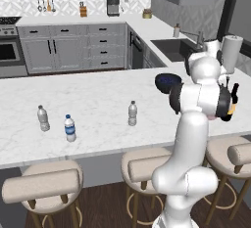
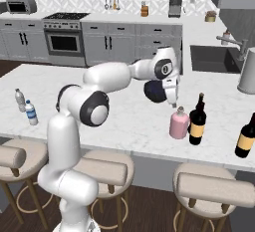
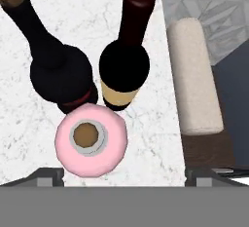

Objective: Move the plastic bottles in the middle to the plastics group, and the glass bottles in the middle to the glass group.

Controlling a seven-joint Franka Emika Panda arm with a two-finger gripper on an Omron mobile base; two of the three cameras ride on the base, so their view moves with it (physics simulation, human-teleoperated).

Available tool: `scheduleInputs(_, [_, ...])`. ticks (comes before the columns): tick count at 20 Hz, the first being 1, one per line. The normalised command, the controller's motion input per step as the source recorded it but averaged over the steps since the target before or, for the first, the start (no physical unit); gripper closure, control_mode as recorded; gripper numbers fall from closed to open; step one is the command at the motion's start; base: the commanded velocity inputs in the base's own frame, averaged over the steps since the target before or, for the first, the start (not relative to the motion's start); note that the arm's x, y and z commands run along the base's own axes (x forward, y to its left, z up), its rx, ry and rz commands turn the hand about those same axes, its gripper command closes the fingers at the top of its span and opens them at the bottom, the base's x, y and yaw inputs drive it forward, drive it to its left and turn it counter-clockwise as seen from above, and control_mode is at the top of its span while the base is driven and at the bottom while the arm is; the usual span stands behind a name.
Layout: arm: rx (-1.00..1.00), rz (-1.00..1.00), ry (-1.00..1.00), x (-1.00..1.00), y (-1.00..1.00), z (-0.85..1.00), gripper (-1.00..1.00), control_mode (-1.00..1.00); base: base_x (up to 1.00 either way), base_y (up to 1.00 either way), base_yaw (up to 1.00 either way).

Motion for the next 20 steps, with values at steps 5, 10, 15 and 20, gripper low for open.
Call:
scheduleInputs(5, [0.0,0.35,0.1,-0.31,0.93,-0.04,-1.0,-1.0,0.0,0.0,0.0])
scheduleInputs(10, [0.01,0.48,0.08,-0.15,0.94,-0.37,-1.0,-1.0,0.0,0.0,0.0])
scheduleInputs(15, [0.03,0.59,0.09,-0.01,1.0,-0.49,-1.0,-1.0,0.0,0.0,0.0])
scheduleInputs(20, [0.06,0.59,0.01,-0.1,0.57,0.0,-1.0,-1.0,0.0,0.0,0.0])
